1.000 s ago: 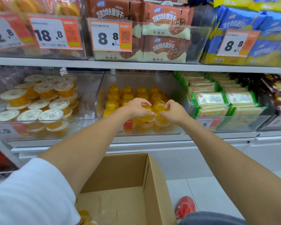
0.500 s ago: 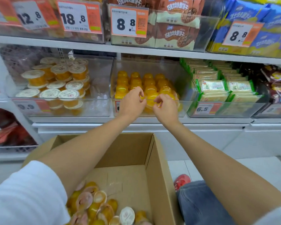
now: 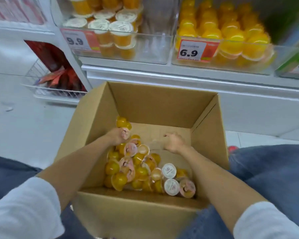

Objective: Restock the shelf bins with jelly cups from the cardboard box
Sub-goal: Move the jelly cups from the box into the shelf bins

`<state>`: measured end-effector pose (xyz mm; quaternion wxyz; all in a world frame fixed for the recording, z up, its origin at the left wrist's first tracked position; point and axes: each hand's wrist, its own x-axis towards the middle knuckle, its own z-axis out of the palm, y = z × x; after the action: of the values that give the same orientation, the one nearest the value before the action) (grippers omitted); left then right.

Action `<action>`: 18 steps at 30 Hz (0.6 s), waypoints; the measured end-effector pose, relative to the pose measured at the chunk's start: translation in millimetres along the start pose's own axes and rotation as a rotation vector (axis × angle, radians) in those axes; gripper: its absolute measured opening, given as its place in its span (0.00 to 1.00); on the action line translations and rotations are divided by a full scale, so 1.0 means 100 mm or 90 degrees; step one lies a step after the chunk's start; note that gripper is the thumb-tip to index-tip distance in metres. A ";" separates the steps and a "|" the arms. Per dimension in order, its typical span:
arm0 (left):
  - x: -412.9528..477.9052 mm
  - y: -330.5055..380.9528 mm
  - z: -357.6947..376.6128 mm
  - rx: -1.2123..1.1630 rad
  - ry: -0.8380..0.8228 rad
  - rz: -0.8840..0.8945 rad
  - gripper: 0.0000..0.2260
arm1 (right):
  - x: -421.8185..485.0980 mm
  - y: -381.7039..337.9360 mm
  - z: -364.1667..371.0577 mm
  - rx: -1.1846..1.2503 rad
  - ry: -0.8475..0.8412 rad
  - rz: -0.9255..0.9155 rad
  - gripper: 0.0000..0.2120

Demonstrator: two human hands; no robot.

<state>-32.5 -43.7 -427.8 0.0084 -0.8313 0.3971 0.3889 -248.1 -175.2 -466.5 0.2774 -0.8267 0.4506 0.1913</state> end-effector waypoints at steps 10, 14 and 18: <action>0.63 -0.40 0.71 -0.114 -0.036 -0.083 0.27 | 0.37 -0.02 1.17 0.109 -0.196 -0.022 0.28; 0.73 -0.33 0.83 -0.040 -0.030 -0.114 0.23 | 0.47 0.00 1.30 0.124 -0.144 -0.006 0.28; 0.78 -0.42 0.83 -0.080 -0.022 -0.146 0.11 | 0.56 0.01 1.37 0.192 -0.154 -0.010 0.23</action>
<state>-28.2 -39.4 -549.1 0.0077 -0.8633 0.2741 0.4237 -228.4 -124.7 -604.7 0.4520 -0.7502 0.4310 0.2173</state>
